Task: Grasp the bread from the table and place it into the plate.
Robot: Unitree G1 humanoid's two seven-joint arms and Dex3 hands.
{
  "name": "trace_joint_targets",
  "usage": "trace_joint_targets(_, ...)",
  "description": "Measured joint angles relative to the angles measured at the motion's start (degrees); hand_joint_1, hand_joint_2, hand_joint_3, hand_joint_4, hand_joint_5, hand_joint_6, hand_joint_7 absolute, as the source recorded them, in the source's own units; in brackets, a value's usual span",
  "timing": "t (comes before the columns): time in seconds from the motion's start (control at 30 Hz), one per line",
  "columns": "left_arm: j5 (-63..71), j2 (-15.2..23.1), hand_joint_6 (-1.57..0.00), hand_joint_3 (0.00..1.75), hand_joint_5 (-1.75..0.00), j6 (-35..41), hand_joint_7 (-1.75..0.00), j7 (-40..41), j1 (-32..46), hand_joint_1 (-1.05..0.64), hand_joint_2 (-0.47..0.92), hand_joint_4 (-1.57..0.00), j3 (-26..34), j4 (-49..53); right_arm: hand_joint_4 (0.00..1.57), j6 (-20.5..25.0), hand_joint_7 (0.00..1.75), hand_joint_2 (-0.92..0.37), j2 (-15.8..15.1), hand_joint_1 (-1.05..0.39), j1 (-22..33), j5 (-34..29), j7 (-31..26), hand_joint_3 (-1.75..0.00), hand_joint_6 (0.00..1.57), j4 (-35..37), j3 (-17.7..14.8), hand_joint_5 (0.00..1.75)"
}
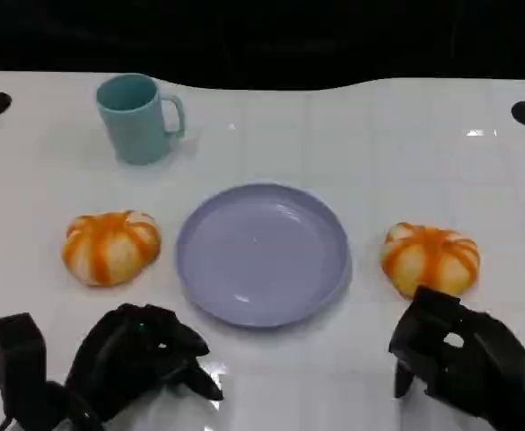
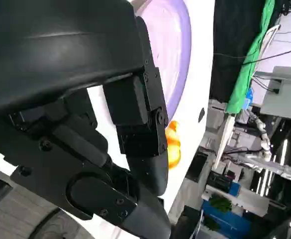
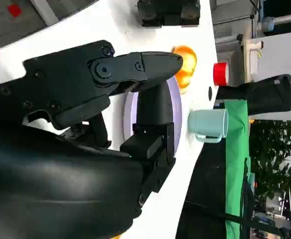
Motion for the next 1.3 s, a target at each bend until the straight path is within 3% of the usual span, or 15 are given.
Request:
trace_joint_targets(0.67, -0.01, 0.00, -1.57, 0.00, -0.39, 0.15, -0.21, 0.00, 0.01, -1.03, 0.69, -1.57, 0.01, -0.03, 0.71, 0.33, 1.51, -0.92, 0.00, -0.57, 0.00, 0.46, 0.20, -0.24, 0.61, -0.01, -0.14, 1.75)
trace_joint_targets(0.93, 0.00, 0.00, -1.57, 0.00, -0.39, 0.25, -0.21, 0.00, 0.01, -1.03, 0.70, -1.57, 0.01, -0.03, 0.65, -0.71, 1.47, -0.92, 0.05, -0.54, -0.02, -0.14, -0.57, -0.25, 0.57, -0.01, -0.25, 1.75)
trace_joint_targets(1.13, 0.00, 0.00, -1.57, 0.00, -0.39, 0.25, -0.21, 0.00, 0.01, -1.03, 0.70, -1.57, 0.02, -0.03, 0.47, -7.23, 1.18, -0.92, -0.30, -0.51, -2.85, -2.12, -2.02, -0.26, 0.45, 1.27, -1.88, 1.61)
trace_joint_targets(1.3, 0.14, -0.01, -1.57, 0.00, -0.39, 0.24, -0.20, 0.06, 0.02, -1.03, 0.70, -1.57, 0.01, -0.03, 0.39, -15.06, 0.71, -0.92, -3.25, -0.50, -6.62, -8.03, -3.86, -0.13, 0.41, 4.57, -2.82, 1.12)
